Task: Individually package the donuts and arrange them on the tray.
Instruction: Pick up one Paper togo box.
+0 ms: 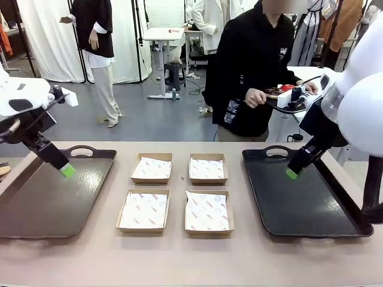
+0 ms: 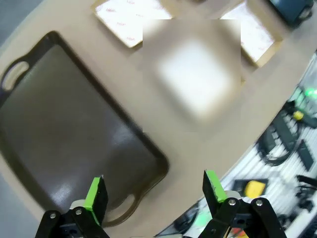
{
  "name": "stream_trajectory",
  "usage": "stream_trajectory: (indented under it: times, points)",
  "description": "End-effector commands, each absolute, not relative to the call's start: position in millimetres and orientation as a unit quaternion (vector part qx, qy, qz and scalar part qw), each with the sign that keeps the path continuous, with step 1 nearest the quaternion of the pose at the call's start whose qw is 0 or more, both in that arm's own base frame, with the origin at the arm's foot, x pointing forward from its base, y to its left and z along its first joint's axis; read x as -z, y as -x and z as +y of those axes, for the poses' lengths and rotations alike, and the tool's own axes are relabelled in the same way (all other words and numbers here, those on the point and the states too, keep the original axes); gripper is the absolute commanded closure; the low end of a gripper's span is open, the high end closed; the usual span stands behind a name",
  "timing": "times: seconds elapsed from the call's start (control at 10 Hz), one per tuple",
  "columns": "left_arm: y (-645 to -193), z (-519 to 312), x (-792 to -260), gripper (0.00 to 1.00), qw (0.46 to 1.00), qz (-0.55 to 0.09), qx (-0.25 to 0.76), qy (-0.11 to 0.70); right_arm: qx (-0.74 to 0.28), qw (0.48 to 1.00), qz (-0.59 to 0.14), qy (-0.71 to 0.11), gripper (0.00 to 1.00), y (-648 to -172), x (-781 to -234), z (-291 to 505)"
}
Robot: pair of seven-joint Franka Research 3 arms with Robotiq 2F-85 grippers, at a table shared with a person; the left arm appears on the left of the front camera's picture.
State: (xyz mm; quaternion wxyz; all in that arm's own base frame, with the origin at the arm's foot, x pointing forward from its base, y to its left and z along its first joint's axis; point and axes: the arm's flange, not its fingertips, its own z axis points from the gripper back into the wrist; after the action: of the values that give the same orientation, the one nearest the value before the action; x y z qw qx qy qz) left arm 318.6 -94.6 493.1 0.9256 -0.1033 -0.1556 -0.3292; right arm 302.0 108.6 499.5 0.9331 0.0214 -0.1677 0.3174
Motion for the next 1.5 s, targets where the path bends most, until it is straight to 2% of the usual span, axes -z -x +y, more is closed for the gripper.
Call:
stream_trajectory:
  times: [0.0, 0.1, 0.3, 0.5, 0.8, 1.1, 1.4]
  points:
    - [-324, -56, -500, 0.00, 0.884, -0.186, 0.276, 0.329, -0.251, 0.910, -0.172, -0.282, 0.00, -315, -505, 55]
    - [-325, -36, -504, 0.00, 0.851, -0.202, 0.254, 0.412, -0.198, 0.879, -0.184, -0.393, 0.00, -324, -502, 21]
    - [-324, 0, -502, 0.00, 0.796, -0.194, 0.217, 0.530, -0.170, 0.804, -0.170, -0.544, 0.00, -332, -490, -27]
    - [-325, 35, -488, 0.00, 0.757, -0.160, 0.183, 0.606, -0.138, 0.763, -0.164, -0.610, 0.00, -334, -477, -64]
    - [-320, 80, -465, 0.00, 0.768, -0.109, 0.148, 0.613, -0.083, 0.746, -0.150, -0.643, 0.00, -329, -453, -121]
    - [-312, 122, -442, 0.00, 0.755, -0.124, 0.089, 0.638, -0.042, 0.747, -0.129, -0.651, 0.00, -320, -423, -160]
    - [-310, 137, -430, 0.00, 0.781, -0.128, 0.026, 0.610, -0.021, 0.758, -0.118, -0.641, 0.00, -314, -411, -173]
